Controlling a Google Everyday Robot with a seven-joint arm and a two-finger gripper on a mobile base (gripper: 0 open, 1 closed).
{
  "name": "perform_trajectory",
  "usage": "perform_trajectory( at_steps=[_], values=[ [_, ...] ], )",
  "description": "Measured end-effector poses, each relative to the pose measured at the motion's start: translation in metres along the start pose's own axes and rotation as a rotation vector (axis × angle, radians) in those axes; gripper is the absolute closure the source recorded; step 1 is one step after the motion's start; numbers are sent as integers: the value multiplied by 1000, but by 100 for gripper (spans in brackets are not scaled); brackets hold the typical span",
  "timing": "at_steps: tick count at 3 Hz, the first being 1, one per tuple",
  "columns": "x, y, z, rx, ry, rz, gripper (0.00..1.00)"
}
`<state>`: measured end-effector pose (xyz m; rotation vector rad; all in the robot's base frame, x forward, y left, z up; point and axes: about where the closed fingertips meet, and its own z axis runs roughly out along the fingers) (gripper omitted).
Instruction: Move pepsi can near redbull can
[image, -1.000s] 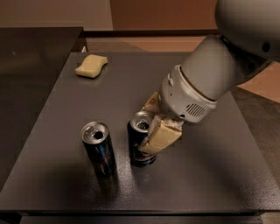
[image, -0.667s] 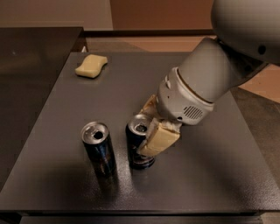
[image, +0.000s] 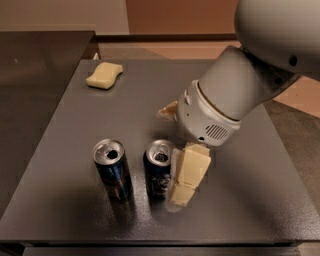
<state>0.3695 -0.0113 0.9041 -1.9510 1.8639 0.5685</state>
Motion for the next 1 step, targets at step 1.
perform_trajectory(
  at_steps=[1],
  values=[
    [0, 0, 0, 0, 0, 0, 0]
  ],
)
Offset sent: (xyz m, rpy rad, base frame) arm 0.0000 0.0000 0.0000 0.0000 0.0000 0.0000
